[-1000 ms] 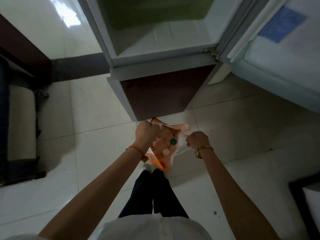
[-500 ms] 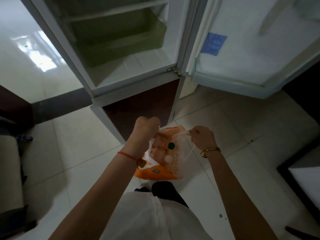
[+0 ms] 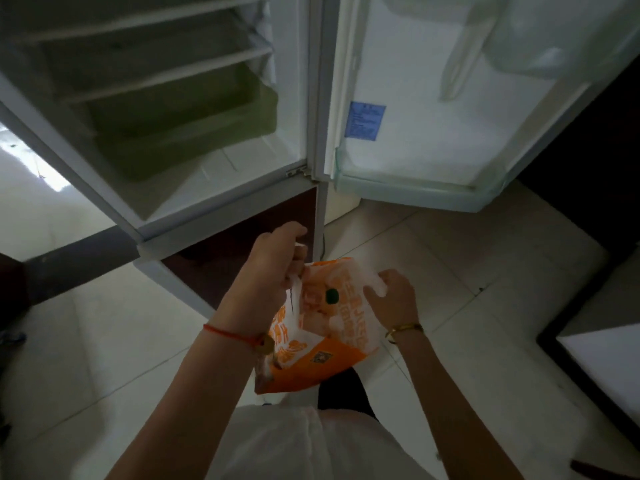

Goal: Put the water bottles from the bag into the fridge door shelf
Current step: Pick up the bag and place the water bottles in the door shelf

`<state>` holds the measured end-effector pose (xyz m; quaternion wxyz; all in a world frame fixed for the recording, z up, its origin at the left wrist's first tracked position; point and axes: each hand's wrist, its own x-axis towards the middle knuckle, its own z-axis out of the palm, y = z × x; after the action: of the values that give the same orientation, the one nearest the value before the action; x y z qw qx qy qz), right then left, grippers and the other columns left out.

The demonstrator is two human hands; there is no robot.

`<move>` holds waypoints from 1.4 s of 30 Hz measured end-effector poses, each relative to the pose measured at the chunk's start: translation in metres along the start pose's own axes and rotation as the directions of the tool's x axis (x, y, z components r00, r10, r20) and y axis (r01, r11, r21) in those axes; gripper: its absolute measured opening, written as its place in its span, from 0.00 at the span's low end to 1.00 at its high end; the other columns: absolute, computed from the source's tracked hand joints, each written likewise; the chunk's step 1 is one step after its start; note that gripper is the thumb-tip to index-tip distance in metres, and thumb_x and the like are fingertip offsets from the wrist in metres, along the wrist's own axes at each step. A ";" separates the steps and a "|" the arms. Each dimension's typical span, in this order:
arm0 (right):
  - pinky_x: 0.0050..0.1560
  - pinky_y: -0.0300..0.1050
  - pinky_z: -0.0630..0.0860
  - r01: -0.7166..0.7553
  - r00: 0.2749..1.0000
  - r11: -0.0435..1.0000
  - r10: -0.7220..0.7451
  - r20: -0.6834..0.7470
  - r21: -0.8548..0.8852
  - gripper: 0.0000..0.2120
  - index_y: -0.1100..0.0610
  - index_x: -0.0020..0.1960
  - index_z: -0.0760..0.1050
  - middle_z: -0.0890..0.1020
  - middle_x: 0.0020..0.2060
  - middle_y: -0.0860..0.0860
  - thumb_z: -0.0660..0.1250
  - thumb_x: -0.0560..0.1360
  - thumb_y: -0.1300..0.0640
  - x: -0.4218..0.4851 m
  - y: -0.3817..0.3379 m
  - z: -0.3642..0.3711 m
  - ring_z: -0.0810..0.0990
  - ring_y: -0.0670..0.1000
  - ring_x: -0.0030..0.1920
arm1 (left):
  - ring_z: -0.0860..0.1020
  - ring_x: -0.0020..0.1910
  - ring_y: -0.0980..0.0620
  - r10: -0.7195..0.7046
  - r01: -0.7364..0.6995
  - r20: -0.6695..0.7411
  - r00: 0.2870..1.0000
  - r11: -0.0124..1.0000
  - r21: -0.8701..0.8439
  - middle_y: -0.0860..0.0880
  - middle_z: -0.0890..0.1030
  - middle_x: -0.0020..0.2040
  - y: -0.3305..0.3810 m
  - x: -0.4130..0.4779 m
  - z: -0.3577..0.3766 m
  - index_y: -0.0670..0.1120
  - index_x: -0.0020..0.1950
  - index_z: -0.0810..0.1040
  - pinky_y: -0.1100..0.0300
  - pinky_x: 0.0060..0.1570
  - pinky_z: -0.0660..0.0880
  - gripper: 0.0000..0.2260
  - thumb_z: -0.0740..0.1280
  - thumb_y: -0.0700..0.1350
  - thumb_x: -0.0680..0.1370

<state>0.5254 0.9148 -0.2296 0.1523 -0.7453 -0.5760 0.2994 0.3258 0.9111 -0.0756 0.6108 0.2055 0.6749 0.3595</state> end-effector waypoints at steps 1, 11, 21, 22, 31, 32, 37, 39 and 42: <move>0.56 0.48 0.72 0.021 1.000 0.999 -0.022 -0.003 -0.039 0.20 0.58 0.60 0.74 0.78 0.55 0.57 0.70 0.73 0.49 0.007 -0.002 -0.002 0.76 0.58 0.57 | 0.66 0.29 0.51 0.004 -0.004 -0.008 1.000 1.000 0.011 0.48 0.69 0.31 0.004 0.002 0.005 0.43 0.38 0.72 0.67 0.18 0.57 0.12 0.62 0.48 0.79; 0.50 0.51 0.74 0.369 0.895 0.882 -0.422 -0.144 -0.293 0.27 0.59 0.58 0.75 0.77 0.52 0.56 0.75 0.65 0.47 0.088 -0.025 -0.033 0.76 0.58 0.52 | 0.68 0.30 0.51 0.052 -0.065 -0.125 0.991 0.993 -0.099 0.50 0.72 0.31 0.042 0.016 0.066 0.43 0.41 0.76 0.62 0.27 0.59 0.11 0.63 0.48 0.78; 0.55 0.49 0.76 0.196 0.972 0.905 -0.128 0.198 -0.377 0.12 0.58 0.59 0.76 0.81 0.54 0.55 0.61 0.80 0.53 0.142 -0.039 -0.071 0.80 0.57 0.58 | 0.60 0.23 0.55 0.087 -0.098 -0.069 0.994 0.978 -0.186 0.55 0.65 0.18 0.070 0.033 0.110 0.44 0.49 0.71 0.60 0.32 0.56 0.07 0.61 0.48 0.79; 0.58 0.50 0.75 0.191 0.957 0.919 -0.097 0.273 -0.345 0.14 0.59 0.62 0.75 0.80 0.57 0.57 0.63 0.80 0.53 0.145 -0.039 -0.072 0.79 0.59 0.61 | 0.59 0.21 0.56 0.090 -0.099 -0.058 0.994 0.976 -0.194 0.54 0.64 0.18 0.071 0.034 0.113 0.44 0.50 0.70 0.59 0.32 0.55 0.07 0.61 0.47 0.79; 0.55 0.47 0.77 0.005 0.921 0.985 0.063 0.385 -0.174 0.22 0.60 0.65 0.74 0.81 0.54 0.58 0.67 0.77 0.46 0.166 -0.018 -0.042 0.81 0.59 0.53 | 0.64 0.29 0.53 0.078 -0.093 -0.101 0.992 0.984 -0.155 0.52 0.70 0.27 0.077 0.033 0.120 0.42 0.49 0.76 0.61 0.31 0.59 0.09 0.64 0.48 0.78; 0.54 0.46 0.79 -0.053 0.909 0.993 0.090 0.407 -0.102 0.20 0.61 0.63 0.75 0.82 0.50 0.57 0.66 0.78 0.47 0.167 -0.015 -0.037 0.81 0.56 0.47 | 0.63 0.28 0.53 0.076 -0.091 -0.095 0.993 0.983 -0.162 0.53 0.69 0.26 0.078 0.033 0.120 0.42 0.49 0.75 0.60 0.31 0.59 0.09 0.64 0.48 0.78; 0.44 0.42 0.80 -0.119 0.880 0.991 0.079 0.468 0.055 0.18 0.61 0.58 0.77 0.84 0.48 0.58 0.69 0.76 0.49 0.166 -0.012 -0.020 0.81 0.51 0.43 | 0.63 0.29 0.52 0.060 -0.072 -0.093 0.994 0.989 -0.131 0.53 0.69 0.23 0.083 0.034 0.113 0.42 0.49 0.75 0.60 0.32 0.59 0.08 0.64 0.47 0.78; 0.42 0.41 0.76 -0.067 0.912 0.997 0.042 0.408 0.048 0.18 0.62 0.57 0.78 0.83 0.48 0.57 0.69 0.76 0.49 0.162 -0.018 -0.015 0.78 0.53 0.44 | 0.63 0.29 0.53 0.044 -0.053 -0.075 0.996 0.990 -0.131 0.55 0.69 0.19 0.086 0.037 0.107 0.42 0.49 0.75 0.60 0.32 0.58 0.08 0.63 0.48 0.78; 0.43 0.42 0.76 0.157 0.951 0.987 -0.141 0.277 -0.036 0.12 0.56 0.49 0.78 0.80 0.40 0.50 0.69 0.75 0.47 0.156 -0.033 -0.013 0.79 0.50 0.41 | 0.60 0.23 0.56 0.013 -0.016 -0.019 1.000 0.990 -0.139 0.55 0.65 0.17 0.089 0.041 0.098 0.42 0.49 0.73 0.59 0.34 0.56 0.09 0.62 0.48 0.78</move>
<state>0.5325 1.0742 -0.2428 0.0718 -0.6554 -0.6544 0.3702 0.3997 1.0221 -0.0378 0.6149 0.1640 0.6520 0.4121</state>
